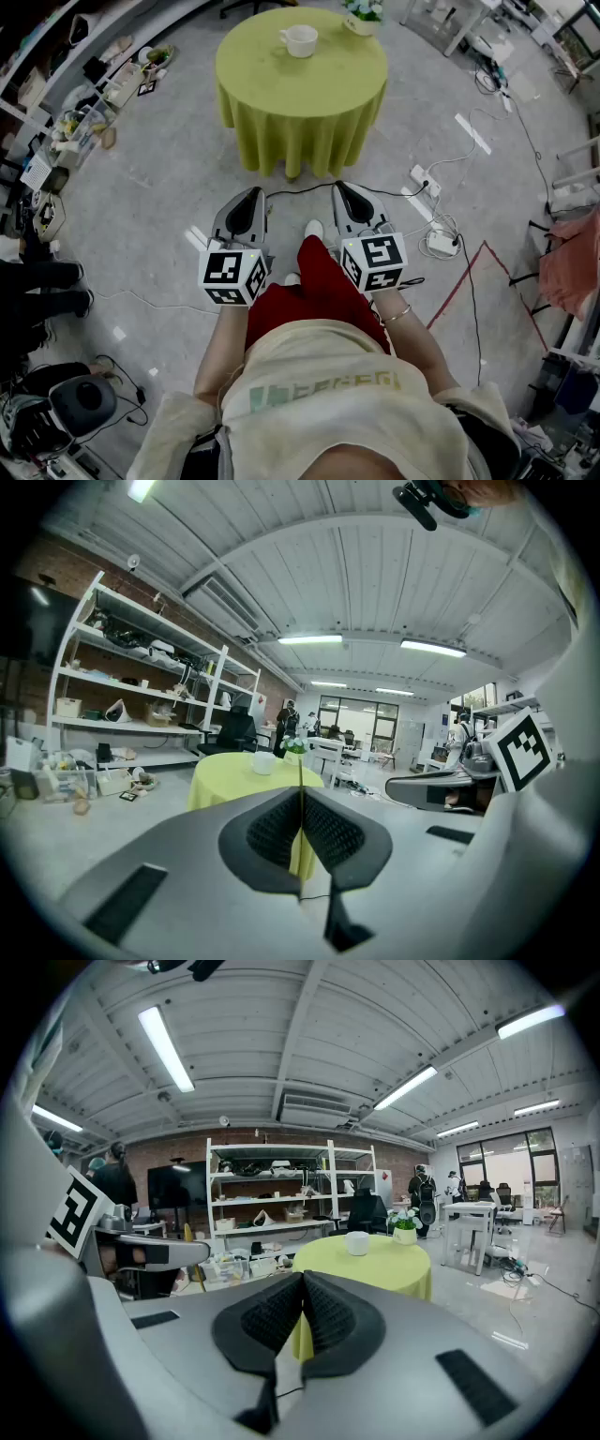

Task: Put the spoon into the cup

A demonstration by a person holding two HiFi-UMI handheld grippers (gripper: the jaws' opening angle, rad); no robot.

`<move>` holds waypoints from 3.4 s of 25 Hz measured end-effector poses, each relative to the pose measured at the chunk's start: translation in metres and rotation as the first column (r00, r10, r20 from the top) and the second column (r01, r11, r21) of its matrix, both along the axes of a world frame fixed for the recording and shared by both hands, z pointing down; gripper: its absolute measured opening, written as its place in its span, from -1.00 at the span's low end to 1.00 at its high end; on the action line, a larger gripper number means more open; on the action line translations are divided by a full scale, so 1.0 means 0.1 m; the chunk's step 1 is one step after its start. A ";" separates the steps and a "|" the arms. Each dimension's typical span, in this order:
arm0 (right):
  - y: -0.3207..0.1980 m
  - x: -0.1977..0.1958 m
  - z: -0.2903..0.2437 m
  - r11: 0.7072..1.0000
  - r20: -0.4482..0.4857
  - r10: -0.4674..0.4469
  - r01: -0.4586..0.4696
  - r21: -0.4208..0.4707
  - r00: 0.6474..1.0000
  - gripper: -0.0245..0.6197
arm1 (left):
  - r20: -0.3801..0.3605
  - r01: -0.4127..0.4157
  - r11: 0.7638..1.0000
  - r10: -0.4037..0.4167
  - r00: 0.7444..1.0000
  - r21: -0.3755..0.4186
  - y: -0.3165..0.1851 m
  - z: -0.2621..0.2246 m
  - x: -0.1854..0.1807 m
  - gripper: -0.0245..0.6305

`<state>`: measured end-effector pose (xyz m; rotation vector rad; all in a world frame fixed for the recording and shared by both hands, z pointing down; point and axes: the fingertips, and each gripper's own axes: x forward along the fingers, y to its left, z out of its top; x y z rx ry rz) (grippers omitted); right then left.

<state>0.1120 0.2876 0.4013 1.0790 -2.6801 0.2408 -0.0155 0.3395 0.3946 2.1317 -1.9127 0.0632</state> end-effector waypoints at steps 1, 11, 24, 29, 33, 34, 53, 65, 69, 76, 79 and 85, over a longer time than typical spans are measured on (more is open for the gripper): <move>0.00 -0.01 0.01 1.000 0.003 0.002 -0.002 -0.003 1.000 -0.81 | 0.002 -0.003 1.000 0.003 1.000 -0.001 0.00 0.01 -0.01 -0.85; -0.03 -0.05 0.04 1.000 0.021 0.015 -0.014 -0.009 1.000 -0.81 | 0.008 -0.021 1.000 0.021 1.000 -0.013 -0.07 0.07 -0.05 -0.85; -0.49 -0.12 0.17 0.996 0.039 0.051 -0.048 -0.071 0.998 -0.81 | 0.002 -0.014 1.000 0.014 1.000 -0.021 -0.54 0.11 -0.26 -0.85; -0.81 -0.11 0.20 0.995 0.026 0.064 -0.061 -0.080 0.998 -0.81 | 0.000 -0.014 1.000 0.014 1.000 -0.026 -0.87 0.13 -0.29 -0.85; -1.08 -0.22 0.19 0.995 0.032 0.063 -0.061 -0.076 0.997 -0.81 | 0.000 -0.018 0.999 0.018 1.000 -0.034 -1.14 0.17 -0.38 -0.85; -1.15 -0.24 0.18 0.995 0.034 0.063 -0.060 -0.074 0.997 -0.81 | -0.001 -0.017 0.999 0.017 1.000 -0.034 -1.20 0.18 -0.40 -0.85; -2.48 -0.43 0.20 0.996 0.030 0.045 -0.042 -0.081 0.999 -0.81 | -0.004 0.024 0.997 -0.025 1.000 -0.073 -2.46 0.27 -0.63 -0.85; -3.08 -0.44 0.23 0.996 0.030 0.026 -0.024 -0.084 0.999 -0.81 | -0.039 0.066 0.995 -0.069 0.997 -0.071 -3.05 0.25 -0.70 -0.85; -3.20 -0.43 0.26 0.995 0.030 0.021 -0.018 -0.093 0.999 -0.81 | -0.038 0.064 0.996 -0.067 0.997 -0.067 -3.20 0.21 -0.67 -0.85; -3.33 -0.42 0.32 0.993 0.023 0.030 -0.027 -0.118 0.999 -0.81 | -0.046 0.064 0.996 -0.068 0.997 -0.068 -3.39 0.17 -0.69 -0.85; -3.38 -0.45 0.36 0.992 0.018 0.034 -0.031 -0.124 0.999 -0.81 | -0.050 0.064 0.995 -0.068 0.996 -0.071 -3.47 0.18 -0.73 -0.85; -3.61 -0.55 0.34 0.991 0.012 0.058 -0.056 -0.123 0.998 -0.81 | -0.056 0.053 0.997 -0.056 0.997 -0.057 -3.72 0.15 -0.92 -0.85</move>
